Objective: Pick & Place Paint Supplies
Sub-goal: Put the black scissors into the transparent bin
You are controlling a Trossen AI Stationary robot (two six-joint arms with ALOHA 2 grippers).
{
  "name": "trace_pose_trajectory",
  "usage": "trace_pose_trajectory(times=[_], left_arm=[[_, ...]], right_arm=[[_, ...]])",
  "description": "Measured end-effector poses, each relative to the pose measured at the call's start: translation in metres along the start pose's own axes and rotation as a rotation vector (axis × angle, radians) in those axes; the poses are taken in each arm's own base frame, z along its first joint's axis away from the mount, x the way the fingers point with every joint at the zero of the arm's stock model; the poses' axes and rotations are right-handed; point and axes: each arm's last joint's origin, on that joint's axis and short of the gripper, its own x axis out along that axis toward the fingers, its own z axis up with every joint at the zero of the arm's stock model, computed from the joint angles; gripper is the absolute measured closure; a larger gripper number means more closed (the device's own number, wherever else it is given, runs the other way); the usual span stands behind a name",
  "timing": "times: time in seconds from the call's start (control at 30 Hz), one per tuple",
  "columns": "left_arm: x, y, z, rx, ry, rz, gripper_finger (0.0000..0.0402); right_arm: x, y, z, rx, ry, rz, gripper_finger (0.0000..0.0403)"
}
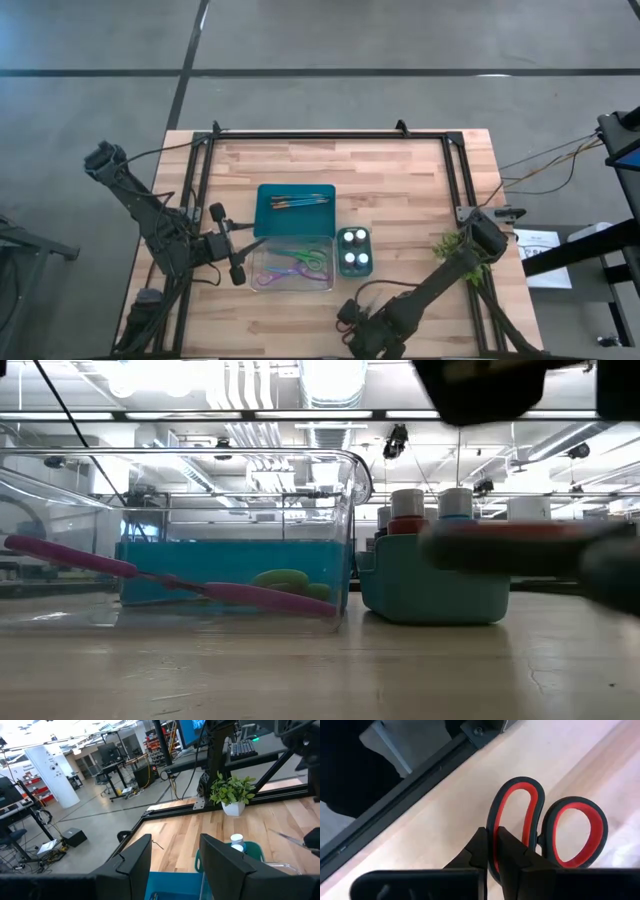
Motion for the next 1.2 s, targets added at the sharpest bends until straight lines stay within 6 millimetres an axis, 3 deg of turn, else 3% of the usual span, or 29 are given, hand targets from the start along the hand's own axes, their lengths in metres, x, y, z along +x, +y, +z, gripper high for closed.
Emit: trace_pose_trajectory(times=[0.2,0.33,0.77,1.03,1.2], left_arm=[[0.000,0.000,0.000,0.000,0.000,0.000,0.0229],[0.000,0.000,0.000,0.000,0.000,0.000,0.0229],[0.000,0.000,0.000,0.000,0.000,0.000,0.0229],[0.000,0.000,0.000,0.000,0.000,0.000,0.0229],[0.000,0.000,0.000,0.008,0.000,0.001,0.0229]], right_arm=[[-0.018,-0.002,0.009,0.017,0.053,-0.083,0.0392],[-0.036,-0.014,0.020,0.020,0.047,-0.130,0.0392],[-0.096,-0.075,0.049,-0.063,-0.109,-0.298,0.0392],[-0.109,-0.116,0.053,-0.146,-0.203,-0.396,0.0392],[-0.110,-0.148,0.047,-0.095,-0.261,-0.434,0.0392]])
